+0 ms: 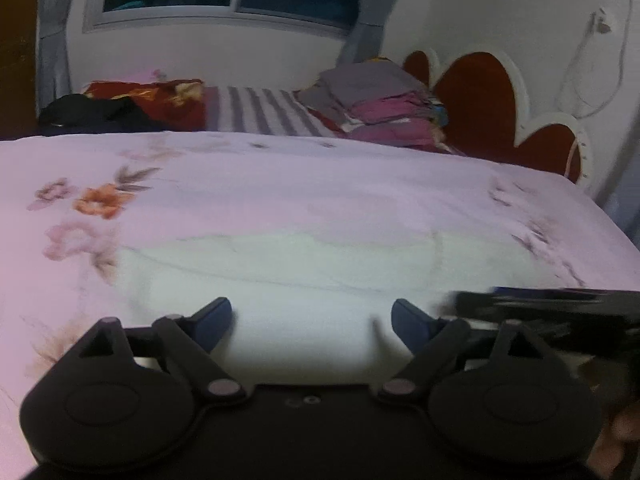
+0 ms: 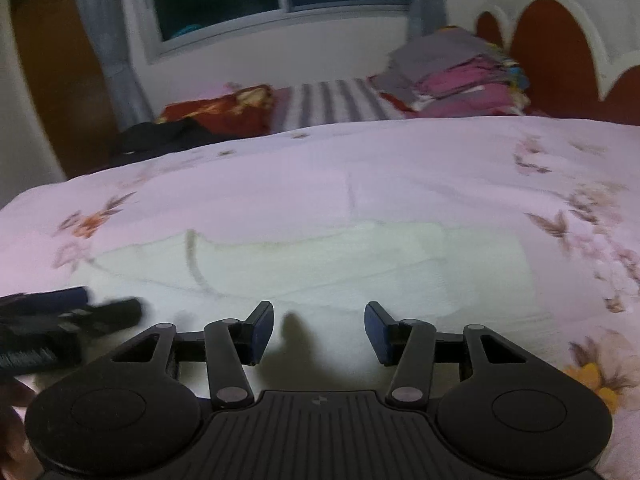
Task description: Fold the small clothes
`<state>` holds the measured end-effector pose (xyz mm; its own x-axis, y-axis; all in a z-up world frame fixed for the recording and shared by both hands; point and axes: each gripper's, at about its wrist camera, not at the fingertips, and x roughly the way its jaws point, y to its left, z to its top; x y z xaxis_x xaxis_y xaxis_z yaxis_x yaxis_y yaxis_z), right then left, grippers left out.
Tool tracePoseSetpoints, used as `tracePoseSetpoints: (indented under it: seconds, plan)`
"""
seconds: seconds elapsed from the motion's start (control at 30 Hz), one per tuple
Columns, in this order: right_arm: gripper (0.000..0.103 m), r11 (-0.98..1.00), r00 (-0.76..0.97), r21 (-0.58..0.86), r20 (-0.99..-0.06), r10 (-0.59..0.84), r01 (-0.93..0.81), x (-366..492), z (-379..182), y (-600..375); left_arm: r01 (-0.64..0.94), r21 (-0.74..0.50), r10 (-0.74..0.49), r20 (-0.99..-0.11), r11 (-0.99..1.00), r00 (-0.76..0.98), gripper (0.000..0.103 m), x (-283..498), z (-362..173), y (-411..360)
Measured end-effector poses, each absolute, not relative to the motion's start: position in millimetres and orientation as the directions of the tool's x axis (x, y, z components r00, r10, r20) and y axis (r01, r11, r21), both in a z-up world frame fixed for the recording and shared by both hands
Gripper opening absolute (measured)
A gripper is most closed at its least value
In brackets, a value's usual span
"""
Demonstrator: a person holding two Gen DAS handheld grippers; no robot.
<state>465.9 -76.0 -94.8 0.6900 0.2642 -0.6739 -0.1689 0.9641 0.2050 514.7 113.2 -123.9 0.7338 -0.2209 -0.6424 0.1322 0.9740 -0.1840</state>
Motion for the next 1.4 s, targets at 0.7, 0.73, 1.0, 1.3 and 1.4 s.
tracePoseSetpoints:
  seconds: [0.7, 0.73, 1.0, 1.3, 1.4]
  plan:
    - [0.05, 0.979, 0.656, 0.121, -0.728, 0.199, -0.162, 457.2, -119.2, -152.4, -0.068, -0.002, 0.046, -0.721, 0.998, 0.691, 0.087, 485.3, -138.3, 104.4]
    - [0.05, 0.977, 0.651, 0.121, -0.729, 0.209, -0.178, 457.3, -119.4, -153.4, -0.079, 0.003, 0.057, -0.723, 0.997, 0.688, 0.087, 483.4, -138.2, 103.3]
    - [0.05, 0.958, 0.62, 0.141, -0.737, 0.27, -0.249, 454.8, -113.5, -163.3, -0.14, 0.018, 0.11, -0.726, 0.99, 0.679, 0.086, 466.4, -130.6, 93.0]
    - [0.05, 0.952, 0.648, 0.189, -0.699, 0.304, -0.242, 410.6, -92.9, -190.4, -0.102, 0.022, 0.087, -0.719, 0.995, 0.69, 0.082, 416.6, -115.3, 85.2]
    - [0.05, 0.939, 0.642, 0.211, -0.687, 0.339, -0.271, 369.4, -84.9, -206.1, -0.073, -0.002, 0.05, -0.714, 0.997, 0.698, 0.076, 379.0, -111.2, 91.1]
